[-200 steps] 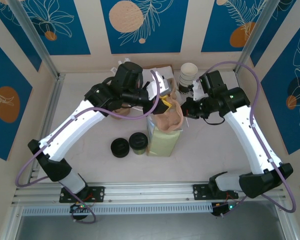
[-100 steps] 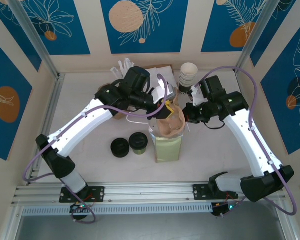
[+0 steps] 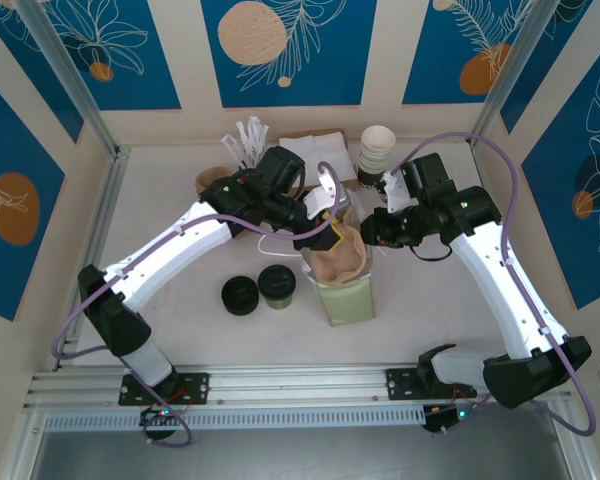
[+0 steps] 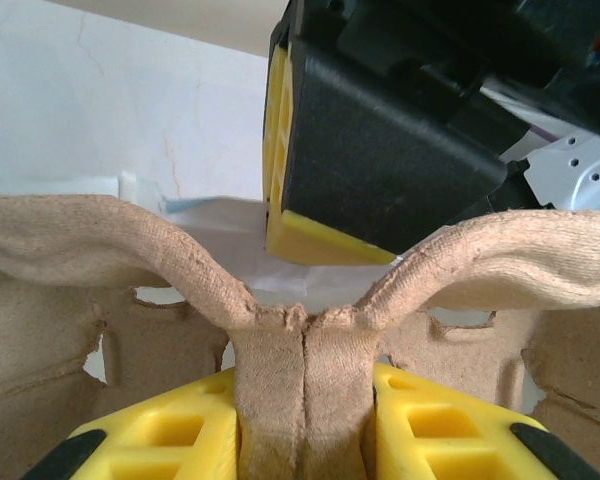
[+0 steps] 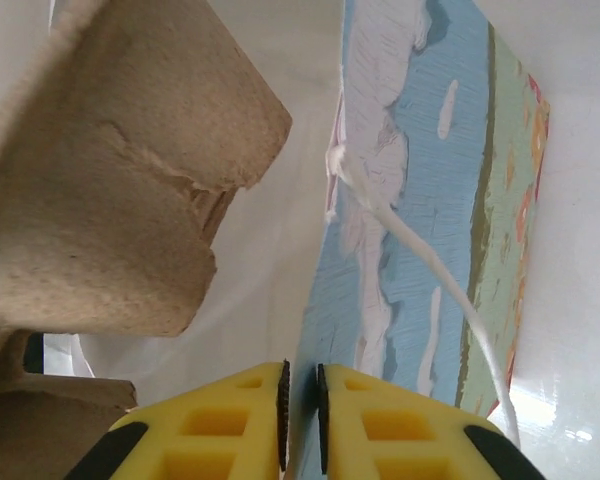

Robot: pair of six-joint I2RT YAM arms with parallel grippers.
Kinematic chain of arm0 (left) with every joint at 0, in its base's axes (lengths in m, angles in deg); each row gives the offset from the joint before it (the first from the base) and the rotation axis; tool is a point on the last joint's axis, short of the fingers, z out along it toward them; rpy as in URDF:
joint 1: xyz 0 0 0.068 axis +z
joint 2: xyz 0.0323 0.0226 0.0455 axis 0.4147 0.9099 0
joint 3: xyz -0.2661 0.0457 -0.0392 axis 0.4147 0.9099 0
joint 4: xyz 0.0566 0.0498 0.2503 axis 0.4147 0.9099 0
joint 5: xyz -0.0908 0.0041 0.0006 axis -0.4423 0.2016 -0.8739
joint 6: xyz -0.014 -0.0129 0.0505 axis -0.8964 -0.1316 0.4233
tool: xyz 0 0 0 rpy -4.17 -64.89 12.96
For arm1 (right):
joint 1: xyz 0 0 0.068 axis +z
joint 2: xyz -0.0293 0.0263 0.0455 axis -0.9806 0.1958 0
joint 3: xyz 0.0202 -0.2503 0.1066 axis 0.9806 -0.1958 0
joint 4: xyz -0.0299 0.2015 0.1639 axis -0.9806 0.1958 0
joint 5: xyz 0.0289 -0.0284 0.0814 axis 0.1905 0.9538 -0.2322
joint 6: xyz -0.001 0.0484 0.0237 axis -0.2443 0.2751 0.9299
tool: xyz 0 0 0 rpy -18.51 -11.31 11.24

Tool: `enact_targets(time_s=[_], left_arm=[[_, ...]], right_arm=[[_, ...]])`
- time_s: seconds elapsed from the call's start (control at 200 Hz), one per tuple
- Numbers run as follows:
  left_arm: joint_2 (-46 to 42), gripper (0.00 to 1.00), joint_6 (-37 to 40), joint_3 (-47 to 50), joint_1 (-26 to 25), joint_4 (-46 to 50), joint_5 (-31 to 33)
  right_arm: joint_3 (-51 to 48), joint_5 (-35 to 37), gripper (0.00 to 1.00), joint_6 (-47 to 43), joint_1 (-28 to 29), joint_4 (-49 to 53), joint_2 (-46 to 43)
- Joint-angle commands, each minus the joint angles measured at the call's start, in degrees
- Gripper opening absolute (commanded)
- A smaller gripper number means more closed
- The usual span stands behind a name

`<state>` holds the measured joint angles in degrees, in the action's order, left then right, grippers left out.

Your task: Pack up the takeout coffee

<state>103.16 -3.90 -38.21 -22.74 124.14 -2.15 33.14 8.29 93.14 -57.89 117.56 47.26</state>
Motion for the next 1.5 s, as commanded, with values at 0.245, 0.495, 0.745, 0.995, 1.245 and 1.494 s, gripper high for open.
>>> enact_targets(time_s=[0.245,0.495,0.745,0.995,1.245,1.494], left_arm=[[2.2,0.29,-0.71,0.13,1.57,0.4,-3.12],[4.37,0.29,-1.08,-2.31,2.31,1.17,-4.56],[6.83,0.29,-2.43,-5.11,2.66,1.34,-5.69],[8.8,0.29,-3.8,-7.13,2.73,1.07,-6.84],[10.33,0.29,-4.47,-8.2,2.75,1.32,-6.64],[10.73,0.28,-4.34,-8.51,2.85,1.9,-6.29]], right_arm=[[1.29,1.18,0.31,-0.14,-0.62,1.71,-1.85],[5.26,2.01,0.39,-0.14,-1.14,7.23,-3.32],[8.48,1.84,0.45,1.37,-1.66,14.82,-6.15],[3.66,0.83,0.46,9.63,-1.66,16.86,-10.36],[-5.28,1.84,0.47,15.79,-1.62,12.27,-13.32],[-10.07,-6.34,0.47,21.14,-1.64,1.17,-13.06]])
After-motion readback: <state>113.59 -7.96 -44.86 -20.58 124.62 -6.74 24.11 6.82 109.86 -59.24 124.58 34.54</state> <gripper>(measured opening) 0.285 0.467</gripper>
